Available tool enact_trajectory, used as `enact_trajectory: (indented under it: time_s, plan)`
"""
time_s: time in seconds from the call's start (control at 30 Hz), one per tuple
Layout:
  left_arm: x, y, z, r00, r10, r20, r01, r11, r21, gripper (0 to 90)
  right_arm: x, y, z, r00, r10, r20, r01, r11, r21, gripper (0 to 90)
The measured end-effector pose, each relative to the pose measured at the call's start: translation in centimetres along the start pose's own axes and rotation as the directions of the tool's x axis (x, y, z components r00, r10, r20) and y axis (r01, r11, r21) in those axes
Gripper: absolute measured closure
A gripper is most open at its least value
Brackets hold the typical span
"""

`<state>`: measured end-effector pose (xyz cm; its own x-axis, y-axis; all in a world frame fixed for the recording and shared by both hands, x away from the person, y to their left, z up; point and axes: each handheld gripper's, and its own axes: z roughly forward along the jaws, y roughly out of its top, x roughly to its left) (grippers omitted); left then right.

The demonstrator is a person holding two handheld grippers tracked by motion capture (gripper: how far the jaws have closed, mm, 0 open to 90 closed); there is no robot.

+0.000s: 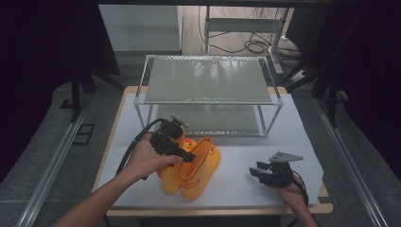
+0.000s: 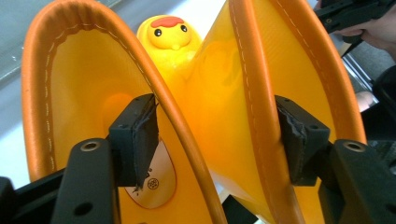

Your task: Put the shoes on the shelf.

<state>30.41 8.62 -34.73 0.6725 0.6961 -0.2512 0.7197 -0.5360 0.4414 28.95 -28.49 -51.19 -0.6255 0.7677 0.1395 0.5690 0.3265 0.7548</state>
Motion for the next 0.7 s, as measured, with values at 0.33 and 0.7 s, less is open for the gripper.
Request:
enact_trajectory:
  time_s: [0.33,0.7]
  plan:
    - [0.4,-0.1,-0.1,0.9997,-0.008,-0.024,0.007,0.9998,-0.02,65.7,0.0,0.0,0.0,1.0,0.001,0.005,-0.001,1.0,0.0,52.7]
    - [1.5,-0.4,-0.5,0.9998,-0.018,-0.001,0.018,0.9992,-0.037,81.9,-0.2,0.0,0.0,0.9999,0.005,0.012,-0.005,1.0,-0.003,52.7]
